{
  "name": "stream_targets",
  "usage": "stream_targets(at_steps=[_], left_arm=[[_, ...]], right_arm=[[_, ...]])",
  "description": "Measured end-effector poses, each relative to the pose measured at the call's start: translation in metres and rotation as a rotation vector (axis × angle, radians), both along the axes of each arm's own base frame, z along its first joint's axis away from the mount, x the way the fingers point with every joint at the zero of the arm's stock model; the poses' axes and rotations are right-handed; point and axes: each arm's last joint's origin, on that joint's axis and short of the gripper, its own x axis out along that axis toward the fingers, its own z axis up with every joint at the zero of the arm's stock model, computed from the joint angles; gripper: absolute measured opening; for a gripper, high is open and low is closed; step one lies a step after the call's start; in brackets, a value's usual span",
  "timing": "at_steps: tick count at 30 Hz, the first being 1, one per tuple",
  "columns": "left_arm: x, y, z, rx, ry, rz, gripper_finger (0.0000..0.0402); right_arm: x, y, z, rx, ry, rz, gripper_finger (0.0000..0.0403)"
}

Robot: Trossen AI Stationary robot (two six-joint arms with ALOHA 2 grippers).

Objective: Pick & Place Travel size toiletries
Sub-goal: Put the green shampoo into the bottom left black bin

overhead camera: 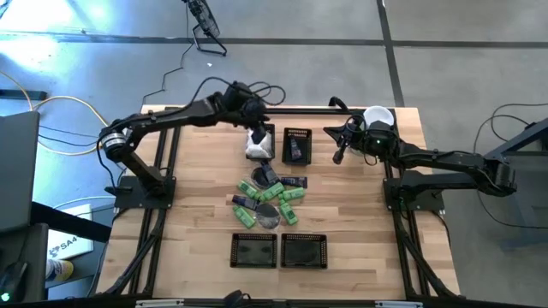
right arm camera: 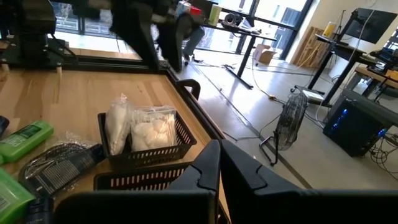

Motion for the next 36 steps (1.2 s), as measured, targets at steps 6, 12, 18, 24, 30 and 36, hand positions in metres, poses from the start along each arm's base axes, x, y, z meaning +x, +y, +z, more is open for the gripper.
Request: stream_targets(at_steps=[6,12,18,24,30,36], left_arm=[[0.008,-0.004,0.008,0.049,-0.055,-0.069,0.0131],[0.016,-0.021,-0.016,0.07,-0.105,-0.122,0.0058],[0.021,-0.034,-0.032,0.115,-0.258,-0.146,0.0005],[-0.001,-0.033,-0.039,0.097,-0.258,-0.168,0.0011],[-0.034,-0.029,-0.042,0.154,-0.247,-0.143,0.0011],[-0.062,-0.023,-0.042,0.187,-0.254,-0.14,0.0012]], right_arm=[[0.0,0.0,-0.001,0.005,0.009,0.001,0.0005],[0.0,0.0,-0.002,0.012,0.021,-0.002,0.0005],[-0.001,0.0,-0.003,0.016,0.029,-0.003,0.0005],[-0.001,0.0,-0.005,0.026,0.049,-0.003,0.0005],[-0.001,-0.001,-0.005,0.019,0.044,-0.028,0.0005],[-0.001,-0.002,-0.001,0.018,-0.002,-0.08,0.0005]])
